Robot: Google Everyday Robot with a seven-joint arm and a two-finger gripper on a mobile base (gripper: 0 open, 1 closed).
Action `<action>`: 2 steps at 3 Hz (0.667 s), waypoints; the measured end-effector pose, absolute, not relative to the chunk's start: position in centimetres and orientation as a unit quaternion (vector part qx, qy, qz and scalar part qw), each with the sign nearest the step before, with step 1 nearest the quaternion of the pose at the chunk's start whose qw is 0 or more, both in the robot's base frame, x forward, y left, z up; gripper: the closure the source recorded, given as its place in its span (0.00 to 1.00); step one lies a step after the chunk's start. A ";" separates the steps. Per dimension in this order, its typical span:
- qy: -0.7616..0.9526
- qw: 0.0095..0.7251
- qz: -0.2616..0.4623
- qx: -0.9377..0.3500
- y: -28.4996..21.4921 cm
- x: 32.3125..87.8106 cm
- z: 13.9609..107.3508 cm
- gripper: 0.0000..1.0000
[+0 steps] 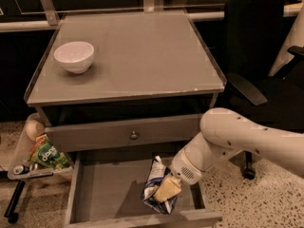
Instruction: Place blue chip bag into middle drawer
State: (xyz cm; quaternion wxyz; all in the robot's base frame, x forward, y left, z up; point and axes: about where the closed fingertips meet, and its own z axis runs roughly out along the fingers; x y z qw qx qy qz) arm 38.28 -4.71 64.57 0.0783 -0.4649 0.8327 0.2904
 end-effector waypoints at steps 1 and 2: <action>0.825 0.080 0.318 -0.459 -2.4 37.8 61.3 1.00; 0.822 0.089 0.349 -0.441 -0.2 38.0 57.1 1.00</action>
Offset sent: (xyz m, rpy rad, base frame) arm 0.0007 0.0660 -0.1120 0.1834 0.0671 -0.0511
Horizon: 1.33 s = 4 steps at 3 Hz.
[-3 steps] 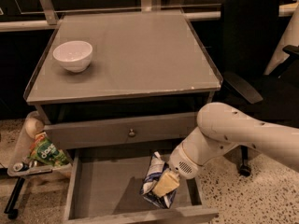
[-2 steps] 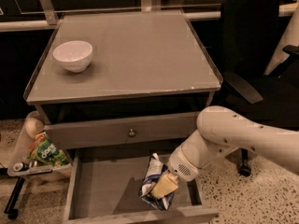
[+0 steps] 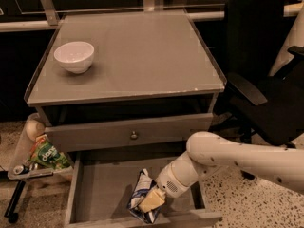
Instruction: Place blue chip bag into middle drawer
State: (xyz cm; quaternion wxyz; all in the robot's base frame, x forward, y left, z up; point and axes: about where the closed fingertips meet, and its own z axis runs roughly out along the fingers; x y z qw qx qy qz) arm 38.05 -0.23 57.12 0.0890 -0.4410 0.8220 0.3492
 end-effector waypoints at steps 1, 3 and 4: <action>0.822 0.089 0.349 -0.442 -0.2 38.0 57.1 1.00; 0.807 0.138 0.371 -0.438 2.0 41.9 53.4 1.00; 0.798 0.154 0.387 -0.435 3.6 43.9 50.9 1.00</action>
Offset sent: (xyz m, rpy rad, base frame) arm 0.0436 0.0269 -0.0460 0.0995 -0.0846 -0.0238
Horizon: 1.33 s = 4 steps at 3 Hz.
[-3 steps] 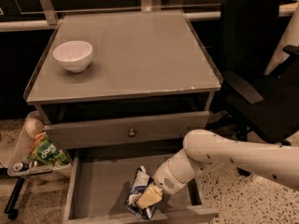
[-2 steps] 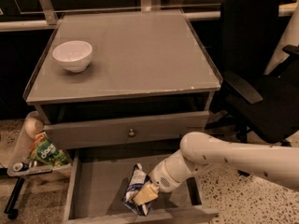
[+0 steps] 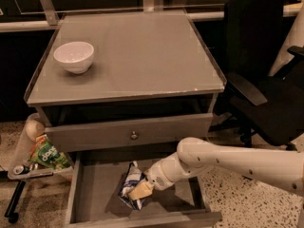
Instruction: Place blue chip bag into middle drawer
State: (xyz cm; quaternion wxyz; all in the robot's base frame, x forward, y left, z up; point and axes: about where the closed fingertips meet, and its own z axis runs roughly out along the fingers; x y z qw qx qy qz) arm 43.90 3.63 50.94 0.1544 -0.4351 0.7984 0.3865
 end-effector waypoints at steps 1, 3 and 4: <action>0.799 0.161 0.391 -0.428 5.0 45.3 48.4 1.00; 0.810 0.179 0.399 -0.390 4.8 47.3 45.1 1.00; 0.810 0.179 0.399 -0.390 4.8 47.3 45.1 0.81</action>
Offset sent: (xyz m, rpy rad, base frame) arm 0.0453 0.0161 -0.0698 0.0579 -0.0242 -0.0957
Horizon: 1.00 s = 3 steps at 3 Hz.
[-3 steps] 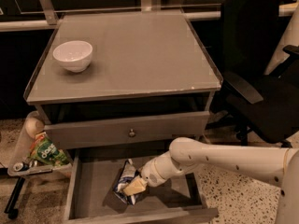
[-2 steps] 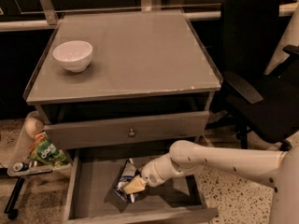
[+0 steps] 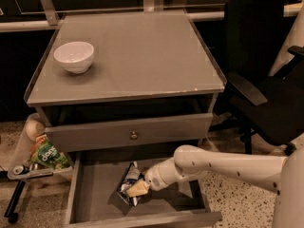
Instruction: Place blue chip bag into middle drawer
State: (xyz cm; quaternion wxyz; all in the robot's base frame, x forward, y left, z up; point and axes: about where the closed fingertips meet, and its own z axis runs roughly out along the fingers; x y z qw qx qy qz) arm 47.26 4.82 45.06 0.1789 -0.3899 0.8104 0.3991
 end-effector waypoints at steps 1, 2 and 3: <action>0.810 0.179 0.399 -0.390 4.8 47.3 45.1 0.59; 0.810 0.179 0.399 -0.390 4.8 47.3 45.1 0.35; 0.810 0.179 0.399 -0.390 4.8 47.3 45.1 0.12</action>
Offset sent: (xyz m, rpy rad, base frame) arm 0.0000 0.0000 0.0000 0.0000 0.0000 0.0000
